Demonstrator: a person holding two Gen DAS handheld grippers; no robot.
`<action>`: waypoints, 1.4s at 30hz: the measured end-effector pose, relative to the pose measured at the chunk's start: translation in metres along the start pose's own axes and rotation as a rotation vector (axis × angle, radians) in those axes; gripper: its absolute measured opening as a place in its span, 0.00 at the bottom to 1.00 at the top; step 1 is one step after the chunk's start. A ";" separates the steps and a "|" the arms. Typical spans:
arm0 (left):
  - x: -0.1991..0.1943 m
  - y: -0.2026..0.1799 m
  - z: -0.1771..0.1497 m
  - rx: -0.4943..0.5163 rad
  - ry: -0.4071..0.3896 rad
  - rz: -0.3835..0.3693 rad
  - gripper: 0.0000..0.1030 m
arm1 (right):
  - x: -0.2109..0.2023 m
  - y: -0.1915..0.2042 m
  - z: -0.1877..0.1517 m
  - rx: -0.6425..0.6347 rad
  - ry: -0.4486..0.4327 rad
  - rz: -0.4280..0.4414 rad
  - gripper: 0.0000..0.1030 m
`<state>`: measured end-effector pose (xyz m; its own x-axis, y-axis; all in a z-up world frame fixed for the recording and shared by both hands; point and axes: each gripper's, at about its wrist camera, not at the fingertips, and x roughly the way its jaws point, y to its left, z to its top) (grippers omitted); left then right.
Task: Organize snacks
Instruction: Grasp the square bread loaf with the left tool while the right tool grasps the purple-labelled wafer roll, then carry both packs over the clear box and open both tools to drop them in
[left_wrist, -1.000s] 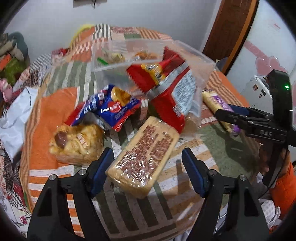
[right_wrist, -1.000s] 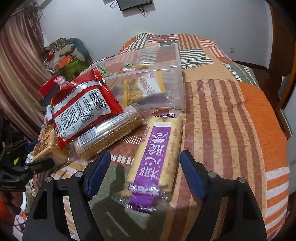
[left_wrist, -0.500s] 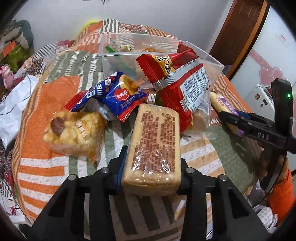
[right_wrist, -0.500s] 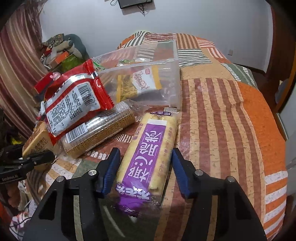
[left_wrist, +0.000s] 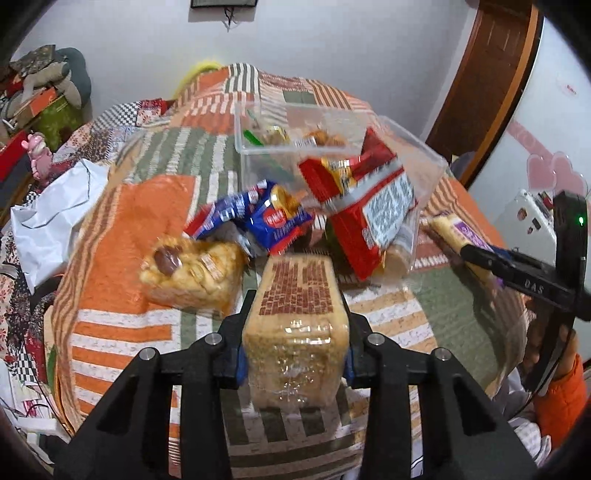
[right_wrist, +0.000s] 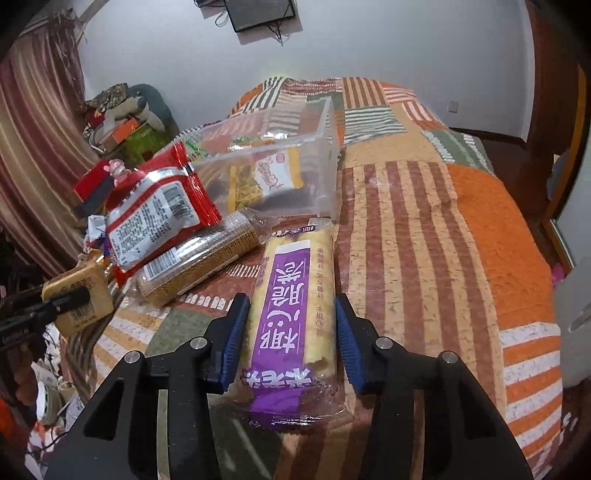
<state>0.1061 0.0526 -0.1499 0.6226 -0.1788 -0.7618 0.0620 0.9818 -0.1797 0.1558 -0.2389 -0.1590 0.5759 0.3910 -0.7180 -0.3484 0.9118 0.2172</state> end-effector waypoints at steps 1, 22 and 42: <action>-0.004 0.000 0.002 0.002 -0.011 0.000 0.36 | -0.002 0.001 0.001 0.001 -0.007 0.001 0.41; 0.018 0.006 -0.018 -0.014 0.082 -0.012 0.36 | -0.013 0.007 0.014 0.009 -0.057 0.054 0.41; -0.029 0.010 0.037 -0.029 -0.094 0.002 0.35 | -0.026 0.011 0.048 0.008 -0.156 0.084 0.41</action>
<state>0.1169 0.0700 -0.1066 0.6935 -0.1685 -0.7005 0.0391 0.9797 -0.1969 0.1727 -0.2325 -0.1063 0.6529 0.4797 -0.5861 -0.3944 0.8760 0.2777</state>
